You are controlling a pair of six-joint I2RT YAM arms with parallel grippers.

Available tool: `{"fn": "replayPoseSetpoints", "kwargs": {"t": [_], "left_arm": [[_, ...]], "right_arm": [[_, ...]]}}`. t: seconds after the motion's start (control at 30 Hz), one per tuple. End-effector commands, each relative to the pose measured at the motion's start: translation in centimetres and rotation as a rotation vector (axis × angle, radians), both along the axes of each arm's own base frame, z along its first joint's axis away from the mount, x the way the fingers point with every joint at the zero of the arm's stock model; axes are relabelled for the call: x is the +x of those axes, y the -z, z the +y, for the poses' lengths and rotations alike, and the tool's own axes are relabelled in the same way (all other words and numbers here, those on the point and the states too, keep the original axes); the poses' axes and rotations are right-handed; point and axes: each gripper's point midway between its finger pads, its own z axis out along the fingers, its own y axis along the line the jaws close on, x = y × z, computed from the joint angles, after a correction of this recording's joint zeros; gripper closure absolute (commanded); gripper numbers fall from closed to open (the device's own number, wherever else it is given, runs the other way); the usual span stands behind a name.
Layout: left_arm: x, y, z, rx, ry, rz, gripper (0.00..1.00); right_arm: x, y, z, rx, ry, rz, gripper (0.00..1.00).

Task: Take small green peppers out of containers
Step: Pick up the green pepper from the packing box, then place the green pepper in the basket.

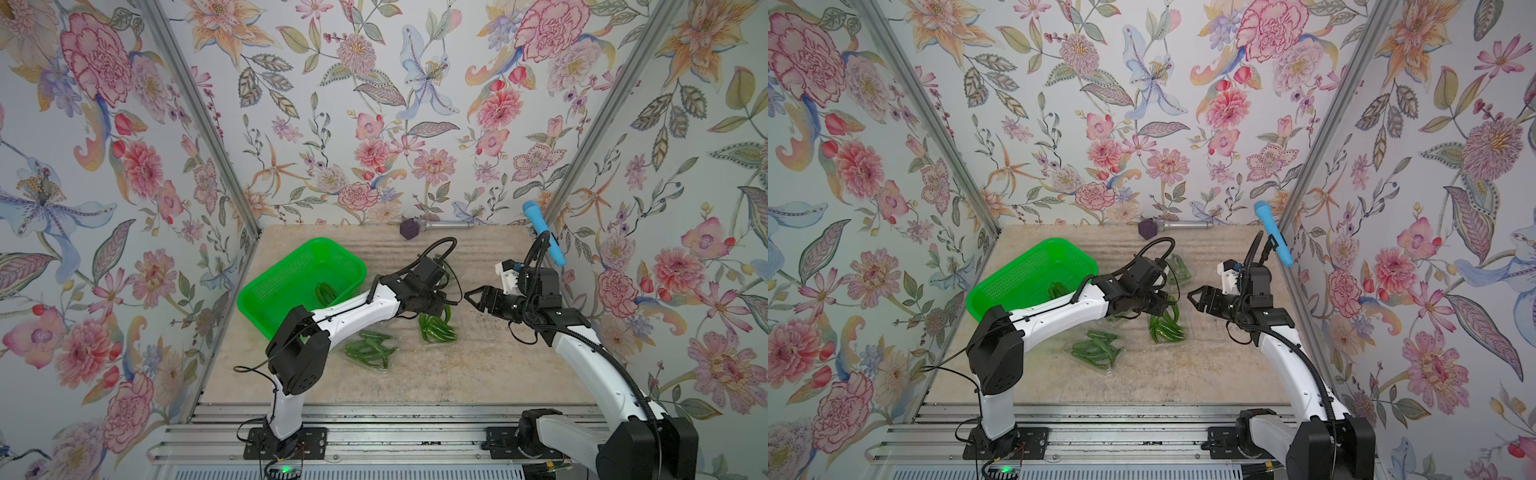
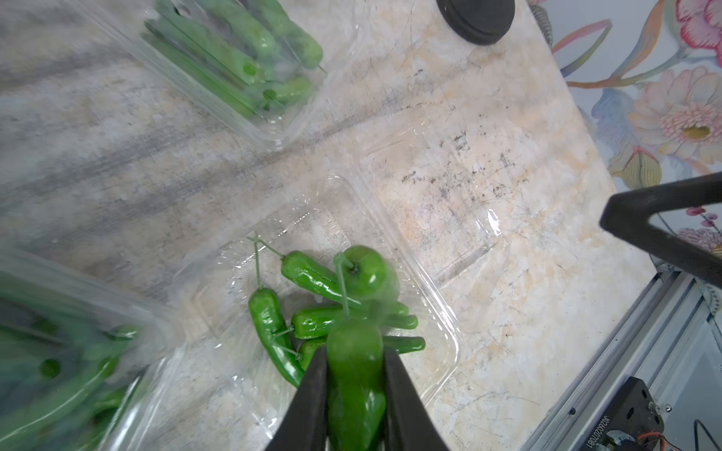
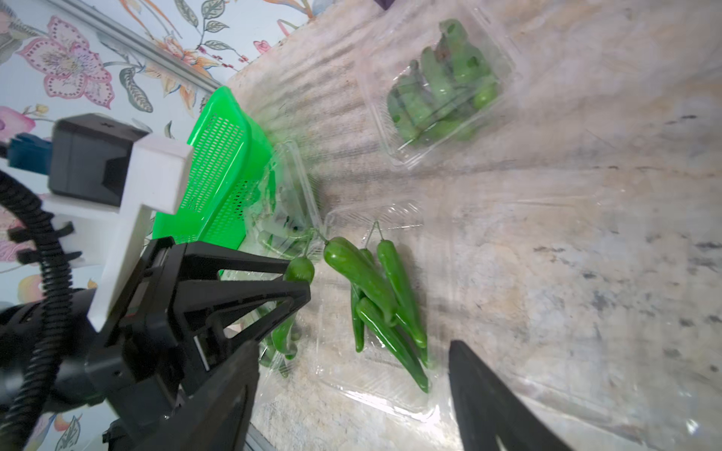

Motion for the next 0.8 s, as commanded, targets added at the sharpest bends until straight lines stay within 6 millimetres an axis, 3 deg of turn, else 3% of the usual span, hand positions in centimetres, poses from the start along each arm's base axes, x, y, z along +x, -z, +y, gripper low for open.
{"fn": "replayPoseSetpoints", "kwargs": {"t": [0.0,0.17,0.33,0.47,0.57,0.7,0.77], "left_arm": [[1.3,-1.8,3.3,-0.02,-0.061,-0.039,0.84],[3.8,-4.5,11.8,-0.032,-0.216,-0.093,0.83],[5.5,-7.6,22.7,-0.057,-0.414,-0.148,0.82],[6.2,-8.2,29.9,-0.087,-0.555,-0.162,0.79],[6.7,-6.6,34.0,-0.088,-0.641,-0.129,0.79],[7.0,-2.2,36.7,-0.078,-0.713,-0.045,0.8],[7.1,0.1,37.7,-0.077,-0.75,-0.006,0.74]], "right_arm": [[0.6,-2.4,1.4,-0.009,-0.021,-0.077,0.21],[1.2,-3.3,3.5,-0.001,-0.051,-0.095,0.21],[1.7,-2.5,5.4,-0.011,-0.08,-0.077,0.21],[2.3,-1.2,6.8,-0.013,-0.096,-0.056,0.21],[2.8,0.1,7.7,-0.037,-0.106,-0.032,0.21],[3.4,1.8,8.9,-0.078,-0.129,-0.009,0.21],[3.8,2.5,9.3,-0.102,-0.131,-0.003,0.21]]}}
